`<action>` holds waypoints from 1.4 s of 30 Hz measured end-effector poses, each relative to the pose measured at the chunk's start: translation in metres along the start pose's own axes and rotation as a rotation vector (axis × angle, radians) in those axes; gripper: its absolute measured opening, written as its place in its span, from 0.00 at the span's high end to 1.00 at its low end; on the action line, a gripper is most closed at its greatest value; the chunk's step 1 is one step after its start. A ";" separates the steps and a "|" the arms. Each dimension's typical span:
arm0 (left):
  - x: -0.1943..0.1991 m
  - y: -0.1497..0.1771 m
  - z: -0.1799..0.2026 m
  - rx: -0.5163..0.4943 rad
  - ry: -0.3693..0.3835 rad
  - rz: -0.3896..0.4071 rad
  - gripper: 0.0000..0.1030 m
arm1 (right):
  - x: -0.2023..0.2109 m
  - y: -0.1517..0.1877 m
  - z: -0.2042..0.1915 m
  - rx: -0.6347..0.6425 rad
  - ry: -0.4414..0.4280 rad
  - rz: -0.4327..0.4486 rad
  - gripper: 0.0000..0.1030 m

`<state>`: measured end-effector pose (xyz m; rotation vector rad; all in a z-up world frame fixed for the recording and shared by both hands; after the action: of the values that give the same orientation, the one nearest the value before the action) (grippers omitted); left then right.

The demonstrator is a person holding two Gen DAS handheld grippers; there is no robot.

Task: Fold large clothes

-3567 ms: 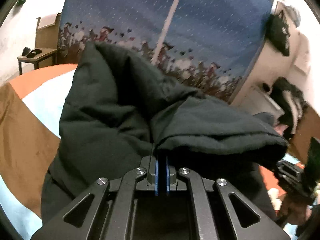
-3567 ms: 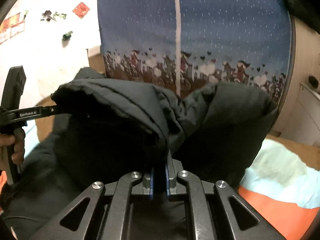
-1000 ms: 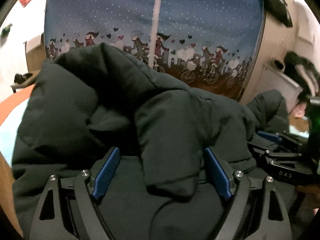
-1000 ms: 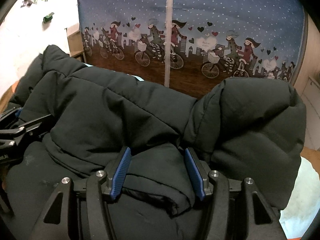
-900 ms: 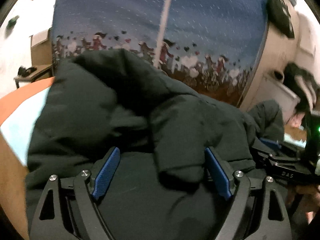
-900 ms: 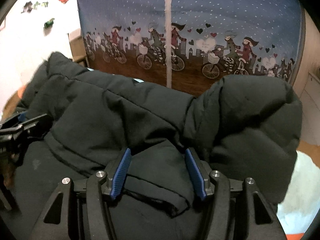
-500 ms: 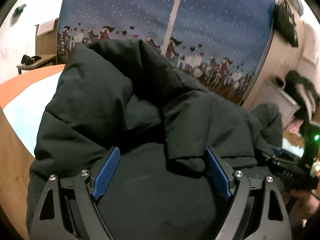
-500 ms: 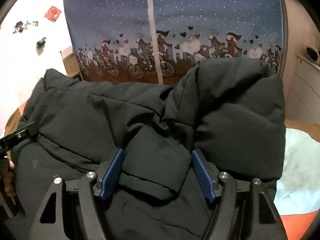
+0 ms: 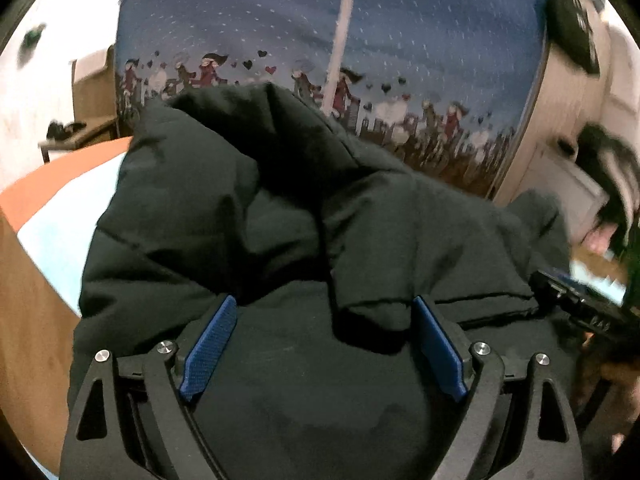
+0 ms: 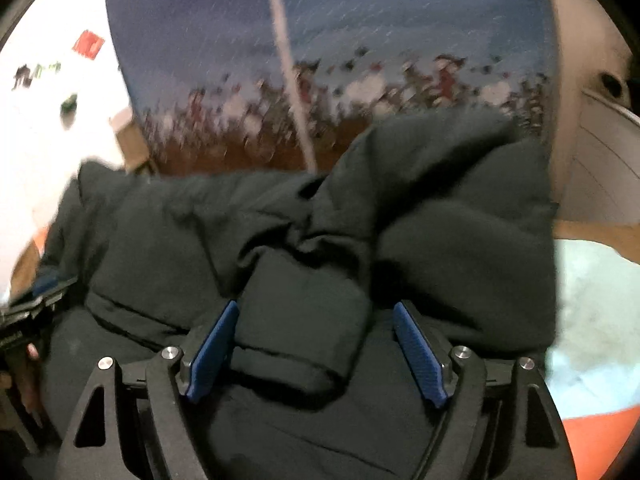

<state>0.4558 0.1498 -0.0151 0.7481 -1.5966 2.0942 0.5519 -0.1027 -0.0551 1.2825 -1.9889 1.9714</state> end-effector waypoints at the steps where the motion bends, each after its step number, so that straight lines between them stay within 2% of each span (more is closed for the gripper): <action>1: 0.006 -0.002 -0.003 0.025 0.014 0.019 0.17 | 0.006 -0.004 0.001 0.005 0.013 0.022 0.23; 3: 0.011 -0.007 -0.008 0.040 0.006 0.036 0.17 | 0.016 -0.010 0.002 0.013 0.055 0.054 0.23; 6: 0.004 -0.011 -0.009 0.036 -0.010 -0.015 0.17 | 0.020 -0.013 0.008 -0.011 0.124 0.060 0.23; 9: -0.009 -0.008 -0.002 -0.028 -0.061 -0.077 0.17 | 0.010 -0.010 0.015 -0.036 0.159 -0.006 0.23; 12: -0.018 -0.001 0.007 -0.099 -0.117 -0.093 0.17 | -0.001 -0.001 0.014 -0.011 0.183 -0.057 0.23; 16: -0.025 0.004 0.009 -0.120 -0.127 -0.103 0.15 | -0.009 0.004 0.006 0.074 0.221 -0.091 0.22; 20: -0.017 0.004 0.010 -0.128 -0.119 -0.111 0.15 | 0.007 -0.003 0.013 0.050 0.181 -0.072 0.21; 23: -0.006 0.001 0.005 -0.069 -0.088 -0.104 0.15 | 0.026 -0.009 0.021 0.037 0.181 -0.038 0.21; 30: 0.019 -0.018 0.007 0.032 -0.050 -0.108 0.15 | 0.059 -0.019 0.027 -0.051 0.152 -0.028 0.18; 33: 0.040 -0.026 0.018 0.005 -0.008 -0.078 0.15 | 0.075 -0.024 0.023 -0.064 0.123 -0.015 0.12; 37: 0.069 -0.032 0.036 -0.056 -0.031 -0.035 0.14 | 0.099 -0.032 0.015 -0.069 0.083 0.019 0.02; 42: 0.100 -0.031 0.051 -0.079 -0.035 0.008 0.11 | 0.134 -0.040 0.002 -0.074 0.054 0.059 0.00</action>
<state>0.4055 0.1082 0.0813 0.7570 -1.6934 2.0211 0.4887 -0.1643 0.0528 1.1555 -2.0765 1.9155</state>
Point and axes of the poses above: each gripper's, at about its wrist camera, not at the fingertips, and x roughly against the way its jaws point, z to its right, y to its underside, the point moved 2 cm from there along -x, roughly the way its jaws point, and after that the axes turned 1 degree about -x, right-handed, at the moved point
